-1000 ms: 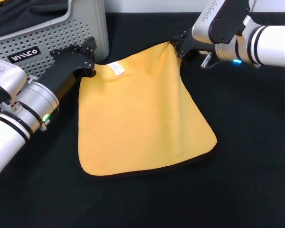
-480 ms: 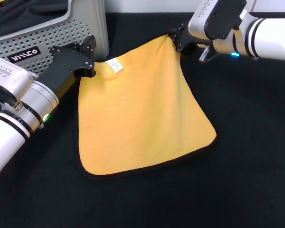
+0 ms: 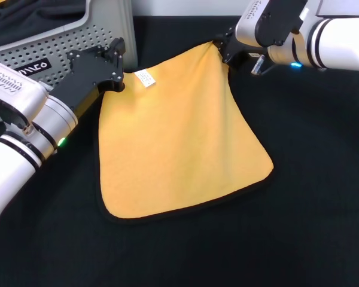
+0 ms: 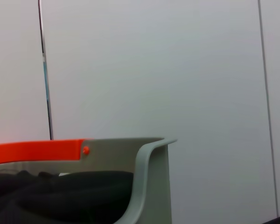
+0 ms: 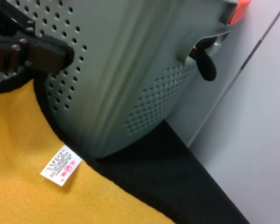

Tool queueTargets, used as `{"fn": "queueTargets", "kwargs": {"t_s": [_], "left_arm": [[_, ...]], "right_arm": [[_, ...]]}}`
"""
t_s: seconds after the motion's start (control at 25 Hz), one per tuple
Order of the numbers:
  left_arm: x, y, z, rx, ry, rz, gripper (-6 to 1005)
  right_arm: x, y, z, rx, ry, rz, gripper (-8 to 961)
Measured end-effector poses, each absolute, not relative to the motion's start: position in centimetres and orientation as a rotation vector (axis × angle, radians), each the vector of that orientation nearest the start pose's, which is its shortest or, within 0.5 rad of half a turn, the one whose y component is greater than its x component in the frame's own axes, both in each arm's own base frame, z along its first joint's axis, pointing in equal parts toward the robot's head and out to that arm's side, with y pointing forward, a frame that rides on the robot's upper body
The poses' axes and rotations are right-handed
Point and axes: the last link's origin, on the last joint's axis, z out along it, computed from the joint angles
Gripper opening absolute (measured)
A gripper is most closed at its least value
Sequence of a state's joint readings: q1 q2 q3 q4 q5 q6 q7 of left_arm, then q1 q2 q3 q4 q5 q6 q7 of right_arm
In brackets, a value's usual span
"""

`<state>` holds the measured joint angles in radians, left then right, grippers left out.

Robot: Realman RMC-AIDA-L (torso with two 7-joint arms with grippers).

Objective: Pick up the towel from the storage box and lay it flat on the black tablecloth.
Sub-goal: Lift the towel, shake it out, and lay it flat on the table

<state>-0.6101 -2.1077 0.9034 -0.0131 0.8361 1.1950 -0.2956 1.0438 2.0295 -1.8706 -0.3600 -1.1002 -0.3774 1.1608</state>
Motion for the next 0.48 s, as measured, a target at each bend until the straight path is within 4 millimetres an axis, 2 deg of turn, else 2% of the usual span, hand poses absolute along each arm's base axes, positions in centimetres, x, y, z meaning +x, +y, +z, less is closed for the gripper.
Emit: {"fn": "queueTargets", "kwargs": {"t_s": [0.48], "left_arm": [[-28.5, 35.3, -5.0, -1.949, -0.356, -0.677, 18]], "right_arm": [[14.4, 46.5, -9.0, -2.449, 0.048, 0.071, 82]]}}
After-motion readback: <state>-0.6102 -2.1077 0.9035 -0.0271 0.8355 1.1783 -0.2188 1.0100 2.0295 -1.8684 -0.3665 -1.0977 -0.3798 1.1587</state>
